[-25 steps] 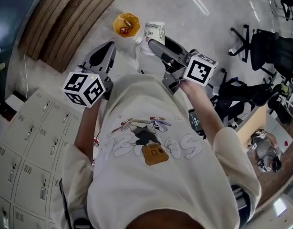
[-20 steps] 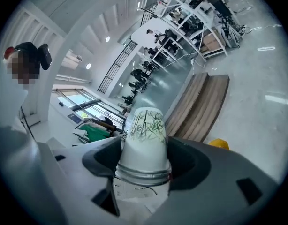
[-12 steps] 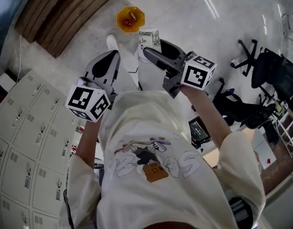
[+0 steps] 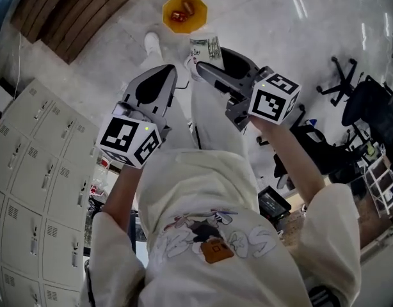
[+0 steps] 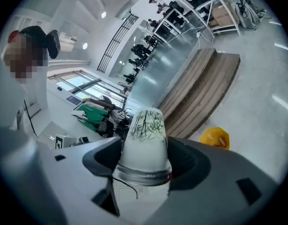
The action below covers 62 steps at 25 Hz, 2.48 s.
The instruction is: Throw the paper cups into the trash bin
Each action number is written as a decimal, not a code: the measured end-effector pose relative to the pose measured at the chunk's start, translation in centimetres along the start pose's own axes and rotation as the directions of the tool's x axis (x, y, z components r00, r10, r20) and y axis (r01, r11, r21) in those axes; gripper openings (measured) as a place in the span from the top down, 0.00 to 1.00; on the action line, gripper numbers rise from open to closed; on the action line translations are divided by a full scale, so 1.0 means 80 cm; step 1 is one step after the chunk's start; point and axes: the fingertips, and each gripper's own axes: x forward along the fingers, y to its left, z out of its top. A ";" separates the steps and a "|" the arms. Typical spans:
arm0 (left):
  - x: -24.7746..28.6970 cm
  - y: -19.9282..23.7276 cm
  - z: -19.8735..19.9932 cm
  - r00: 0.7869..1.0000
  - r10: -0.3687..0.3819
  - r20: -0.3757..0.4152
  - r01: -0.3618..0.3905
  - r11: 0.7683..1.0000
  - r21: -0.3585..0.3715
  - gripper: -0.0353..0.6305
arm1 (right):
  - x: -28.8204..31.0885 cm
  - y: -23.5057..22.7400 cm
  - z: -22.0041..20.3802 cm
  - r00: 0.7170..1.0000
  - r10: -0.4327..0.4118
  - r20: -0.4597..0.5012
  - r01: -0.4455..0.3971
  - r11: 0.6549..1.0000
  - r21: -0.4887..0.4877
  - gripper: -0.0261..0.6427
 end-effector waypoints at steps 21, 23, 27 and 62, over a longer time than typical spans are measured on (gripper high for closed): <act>0.185 0.188 -0.160 0.987 0.117 -0.106 -0.122 0.992 -0.040 0.94 | 0.140 -0.271 -0.087 0.989 -0.144 0.012 0.143 0.988 0.052 0.49; 0.211 0.221 -0.171 0.984 0.126 -0.123 -0.134 0.990 -0.052 0.94 | 0.170 -0.305 -0.092 0.988 -0.151 0.006 0.150 0.986 0.076 0.49; 0.247 0.271 -0.199 0.979 0.152 -0.138 -0.161 0.985 -0.059 0.94 | 0.212 -0.356 -0.101 0.986 -0.164 0.007 0.163 0.983 0.084 0.49; 0.433 0.456 -0.367 0.907 0.238 -0.347 -0.241 0.970 0.036 0.94 | 0.327 -0.587 -0.201 0.918 -0.377 -0.121 0.387 0.918 0.081 0.36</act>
